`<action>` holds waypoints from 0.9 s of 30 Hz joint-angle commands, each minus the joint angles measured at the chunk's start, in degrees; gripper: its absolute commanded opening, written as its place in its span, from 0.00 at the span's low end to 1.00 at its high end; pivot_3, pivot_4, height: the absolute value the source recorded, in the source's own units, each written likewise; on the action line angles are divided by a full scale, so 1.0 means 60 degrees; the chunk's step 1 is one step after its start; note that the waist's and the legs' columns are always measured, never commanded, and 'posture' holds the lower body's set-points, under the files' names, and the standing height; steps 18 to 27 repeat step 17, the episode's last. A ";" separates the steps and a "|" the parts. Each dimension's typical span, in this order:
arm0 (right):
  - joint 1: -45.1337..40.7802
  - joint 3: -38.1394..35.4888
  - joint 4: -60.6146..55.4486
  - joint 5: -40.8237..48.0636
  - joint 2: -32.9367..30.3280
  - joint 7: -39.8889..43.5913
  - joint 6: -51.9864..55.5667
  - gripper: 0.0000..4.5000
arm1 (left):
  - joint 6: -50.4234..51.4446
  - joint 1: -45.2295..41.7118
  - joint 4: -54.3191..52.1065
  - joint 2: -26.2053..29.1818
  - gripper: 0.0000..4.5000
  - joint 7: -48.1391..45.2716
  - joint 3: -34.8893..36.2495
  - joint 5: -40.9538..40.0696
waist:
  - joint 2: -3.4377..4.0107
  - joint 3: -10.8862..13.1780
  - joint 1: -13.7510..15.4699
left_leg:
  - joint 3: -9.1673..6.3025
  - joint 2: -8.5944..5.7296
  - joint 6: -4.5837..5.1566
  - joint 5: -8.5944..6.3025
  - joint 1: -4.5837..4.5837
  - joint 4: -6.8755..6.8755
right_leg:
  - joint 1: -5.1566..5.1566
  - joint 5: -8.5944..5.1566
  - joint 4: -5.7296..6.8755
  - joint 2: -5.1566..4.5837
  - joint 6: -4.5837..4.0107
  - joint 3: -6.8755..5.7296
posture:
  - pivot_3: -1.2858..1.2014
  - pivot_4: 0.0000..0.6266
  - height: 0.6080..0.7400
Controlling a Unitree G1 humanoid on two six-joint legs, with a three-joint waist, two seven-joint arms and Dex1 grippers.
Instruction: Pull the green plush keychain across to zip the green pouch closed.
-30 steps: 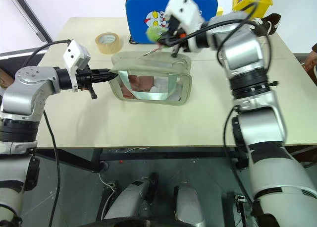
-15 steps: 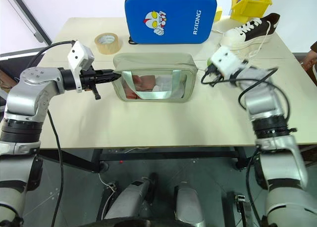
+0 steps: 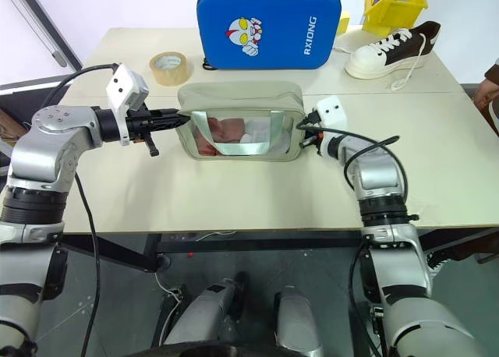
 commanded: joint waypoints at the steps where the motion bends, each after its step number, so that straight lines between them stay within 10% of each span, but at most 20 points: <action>1: -0.0573 -0.0320 -0.0682 0.0287 -0.1342 0.1120 -0.0109 0.56 | 0.0130 -0.0205 -0.0023 0.0150 0.36 -0.0037 0.0387 -0.0256 | 0.0000 0.0000 0.0010 | 0.0001 0.0000 0.0001 -0.0001 -0.0003 0.0000 | -0.0002 0.0000 -0.0001 -0.0001 0.0000 0.0000 | 0.52 0.24 1.00; 4: -0.1060 -0.0192 -0.0994 0.0563 -0.2566 0.2329 0.0075 0.93 | 0.0093 -0.0391 0.0216 0.0449 0.71 -0.0316 0.0410 -0.0249 | 0.0001 0.0000 -0.0014 | 0.0001 0.0000 0.0004 -0.0004 -0.0007 0.0000 | -0.0007 0.0000 -0.0002 -0.0002 0.0000 -0.0001 | 0.52 0.24 1.00; 7: -0.1558 -0.0092 -0.1690 0.1249 -0.3286 0.3488 0.0802 1.00 | 0.0262 -0.0607 0.0326 0.0828 0.98 -0.0693 0.0517 -0.0450 | 0.0002 0.0001 -0.0103 | 0.0004 0.0002 0.0009 -0.0009 -0.0014 -0.0007 | -0.0017 -0.0002 -0.0003 -0.0006 -0.0002 0.0000 | 0.52 0.24 1.00; 27: -0.2114 -0.0159 -0.3608 0.2533 -0.3724 0.4093 0.2259 1.00 | 0.0278 -0.1030 0.0653 0.1687 0.98 -0.1141 0.0846 -0.0624 | 0.0002 0.0001 -0.0055 | 0.0007 0.0007 0.0023 -0.0018 -0.0096 0.0000 | -0.0087 0.0000 -0.0026 -0.0008 -0.0001 -0.0002 | 0.52 0.24 1.00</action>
